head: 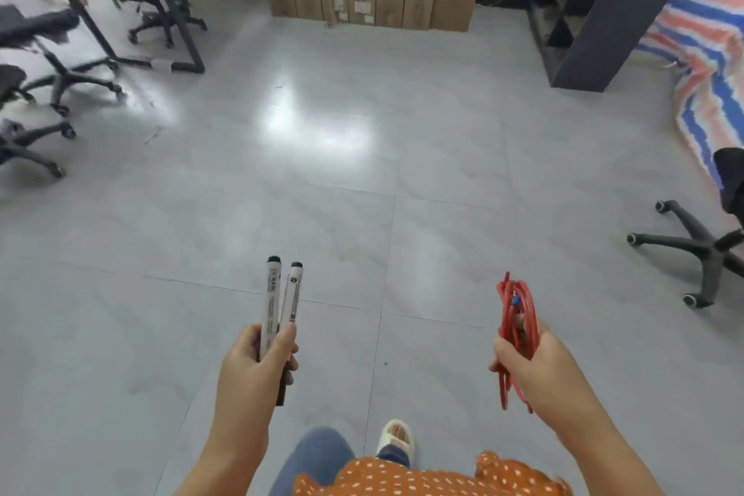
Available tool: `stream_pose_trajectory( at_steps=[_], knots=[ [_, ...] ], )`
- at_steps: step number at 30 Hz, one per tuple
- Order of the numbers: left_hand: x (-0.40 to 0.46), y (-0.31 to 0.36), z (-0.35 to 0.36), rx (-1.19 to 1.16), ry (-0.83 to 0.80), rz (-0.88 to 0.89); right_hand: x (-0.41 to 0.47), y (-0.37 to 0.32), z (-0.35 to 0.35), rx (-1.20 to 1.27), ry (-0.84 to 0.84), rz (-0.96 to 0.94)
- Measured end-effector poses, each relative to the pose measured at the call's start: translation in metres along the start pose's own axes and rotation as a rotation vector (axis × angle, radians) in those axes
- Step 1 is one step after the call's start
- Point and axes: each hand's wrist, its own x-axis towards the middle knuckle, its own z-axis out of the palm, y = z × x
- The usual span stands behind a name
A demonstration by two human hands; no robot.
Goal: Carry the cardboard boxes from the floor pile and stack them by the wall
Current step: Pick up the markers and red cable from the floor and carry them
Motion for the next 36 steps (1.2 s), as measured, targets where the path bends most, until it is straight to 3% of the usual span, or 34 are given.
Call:
stream_pose_trajectory(
  at_steps=[10, 20, 28, 36],
  knots=[
    [0.135, 0.038, 0.041, -0.021, 0.183, -0.077, 0.169, -0.08, 0.022, -0.039, -0.182, -0.019],
    [0.364, 0.154, 0.074, 0.026, 0.075, 0.017, 0.361, -0.227, 0.059, -0.013, -0.118, -0.072],
    [0.508, 0.205, 0.125, 0.063, 0.025, -0.006, 0.5, -0.306, 0.067, -0.034, -0.129, -0.053],
    [0.673, 0.272, 0.225, -0.027, 0.147, -0.004, 0.702, -0.4, 0.036, -0.077, -0.165, -0.114]
  ],
)
